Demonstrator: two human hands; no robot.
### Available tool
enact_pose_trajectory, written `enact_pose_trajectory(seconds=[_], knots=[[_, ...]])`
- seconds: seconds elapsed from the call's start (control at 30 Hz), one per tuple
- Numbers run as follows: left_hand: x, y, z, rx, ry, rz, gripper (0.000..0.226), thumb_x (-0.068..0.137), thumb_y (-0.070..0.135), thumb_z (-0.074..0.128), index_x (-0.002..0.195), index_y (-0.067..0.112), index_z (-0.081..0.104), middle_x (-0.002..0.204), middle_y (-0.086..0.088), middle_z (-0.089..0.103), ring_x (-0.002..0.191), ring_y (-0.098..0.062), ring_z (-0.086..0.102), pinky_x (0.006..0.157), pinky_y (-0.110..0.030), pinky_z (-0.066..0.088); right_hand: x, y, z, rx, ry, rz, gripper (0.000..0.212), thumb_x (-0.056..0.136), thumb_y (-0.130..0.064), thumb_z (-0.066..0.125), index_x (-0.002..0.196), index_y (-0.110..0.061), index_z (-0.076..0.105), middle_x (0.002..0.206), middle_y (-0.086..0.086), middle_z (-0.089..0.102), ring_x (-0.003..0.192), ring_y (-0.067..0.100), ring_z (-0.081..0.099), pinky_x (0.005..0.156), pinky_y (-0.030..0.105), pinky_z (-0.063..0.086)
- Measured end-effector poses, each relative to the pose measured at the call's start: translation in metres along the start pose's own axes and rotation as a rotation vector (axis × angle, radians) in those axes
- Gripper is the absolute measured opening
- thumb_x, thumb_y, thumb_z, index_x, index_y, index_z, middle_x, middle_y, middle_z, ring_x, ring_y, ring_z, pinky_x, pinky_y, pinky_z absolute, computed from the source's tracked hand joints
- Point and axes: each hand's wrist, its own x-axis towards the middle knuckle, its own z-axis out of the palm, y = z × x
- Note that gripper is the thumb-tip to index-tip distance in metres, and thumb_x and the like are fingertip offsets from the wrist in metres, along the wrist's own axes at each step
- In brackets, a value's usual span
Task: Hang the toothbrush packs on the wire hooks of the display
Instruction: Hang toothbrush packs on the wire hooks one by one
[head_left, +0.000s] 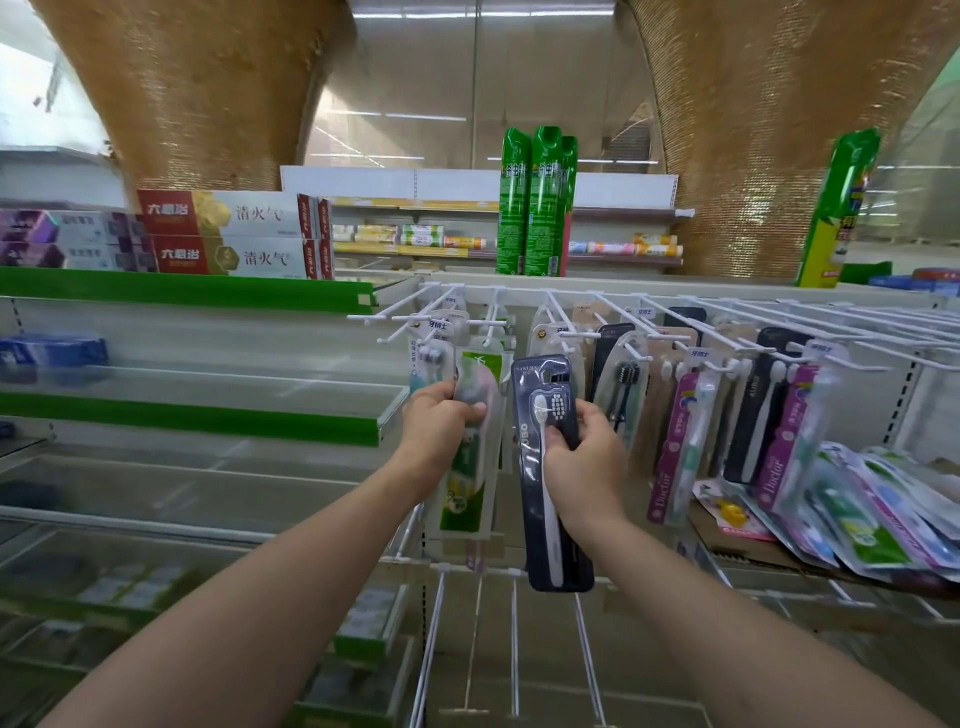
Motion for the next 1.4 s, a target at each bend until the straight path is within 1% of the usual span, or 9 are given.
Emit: enact_pose_trajectory(seconds=[0.23,0.47,0.6,0.77,0.83,0.97,1.07,1.23,1.4], knots=[[0.021,0.001,0.009,0.063,0.037,-0.069,0.014,0.096,0.01,0.062,0.106,0.018,0.069,0.108,-0.007,0.068,0.102,-0.026,0.064,0.083,-0.039,0.052,0.003,0.002,-0.003,0.005,-0.014,0.033,0.033,0.095,-0.009,0.063,0.126,-0.019,0.063,0.102,-0.008,0.072,0.098,0.016,0.066,0.091,0.035,0.053],[0.051,0.001,0.016,0.212,-0.022,-0.147,0.023,0.099,0.016,0.063,0.122,0.011,0.066,0.105,-0.011,0.069,0.093,-0.025,0.066,0.081,-0.039,0.055,0.005,0.003,-0.008,-0.044,-0.02,0.013,0.026,0.096,-0.009,0.062,0.116,-0.025,0.064,0.092,-0.01,0.07,0.088,0.015,0.065,0.077,0.031,0.047],[0.055,-0.002,0.008,0.409,-0.03,-0.123,0.026,0.094,0.04,0.072,0.103,0.016,0.072,0.094,-0.006,0.075,0.088,-0.024,0.072,0.085,-0.043,0.062,0.004,0.006,-0.003,-0.046,-0.027,0.011,0.023,0.095,-0.008,0.061,0.112,-0.024,0.064,0.089,-0.011,0.068,0.085,0.015,0.063,0.075,0.03,0.044],[0.046,-0.005,-0.018,0.637,0.364,0.096,0.033,0.095,0.054,0.063,0.092,0.022,0.069,0.083,0.002,0.069,0.081,-0.019,0.067,0.057,-0.028,0.044,0.0,0.007,0.009,-0.034,-0.051,0.029,0.026,0.096,-0.009,0.061,0.115,-0.026,0.064,0.094,-0.009,0.07,0.09,0.014,0.064,0.077,0.029,0.045],[0.053,-0.008,-0.029,0.523,0.486,0.124,0.038,0.089,0.051,0.074,0.107,0.02,0.061,0.101,0.0,0.065,0.092,-0.019,0.061,0.066,-0.028,0.044,-0.002,0.007,0.012,-0.044,-0.057,0.029,0.026,0.096,-0.01,0.061,0.116,-0.026,0.064,0.096,-0.009,0.07,0.091,0.016,0.064,0.077,0.03,0.044],[0.069,-0.014,-0.04,0.216,0.279,0.022,0.085,0.076,0.034,0.089,0.145,0.02,0.041,0.133,-0.002,0.054,0.12,-0.022,0.055,0.103,-0.045,0.05,-0.004,0.007,0.016,-0.032,-0.061,0.038,0.025,0.097,-0.011,0.06,0.118,-0.024,0.064,0.094,-0.007,0.07,0.09,0.017,0.063,0.072,0.028,0.042],[0.071,-0.016,-0.041,-0.009,0.111,-0.034,0.061,0.087,0.014,0.079,0.138,0.022,0.048,0.124,-0.001,0.064,0.115,-0.023,0.063,0.095,-0.043,0.054,-0.005,0.006,0.016,-0.037,-0.062,0.04,0.025,0.097,-0.011,0.06,0.118,-0.024,0.064,0.093,-0.007,0.069,0.086,0.013,0.061,0.068,0.026,0.041],[0.068,-0.017,-0.041,0.018,0.112,-0.008,0.018,0.097,0.012,0.066,0.113,0.02,0.061,0.108,-0.003,0.071,0.103,-0.022,0.069,0.079,-0.035,0.057,-0.005,0.003,0.014,-0.064,-0.063,0.032,0.026,0.097,-0.012,0.06,0.119,-0.025,0.064,0.093,-0.009,0.069,0.086,0.01,0.06,0.066,0.023,0.041],[0.054,-0.009,-0.043,0.05,0.142,0.011,0.01,0.1,0.014,0.062,0.1,0.023,0.062,0.104,-0.002,0.071,0.099,-0.019,0.067,0.08,-0.036,0.055,-0.007,-0.002,0.016,-0.075,-0.065,0.011,0.024,0.096,-0.012,0.061,0.116,-0.024,0.063,0.091,-0.009,0.069,0.084,0.011,0.061,0.065,0.023,0.04]])
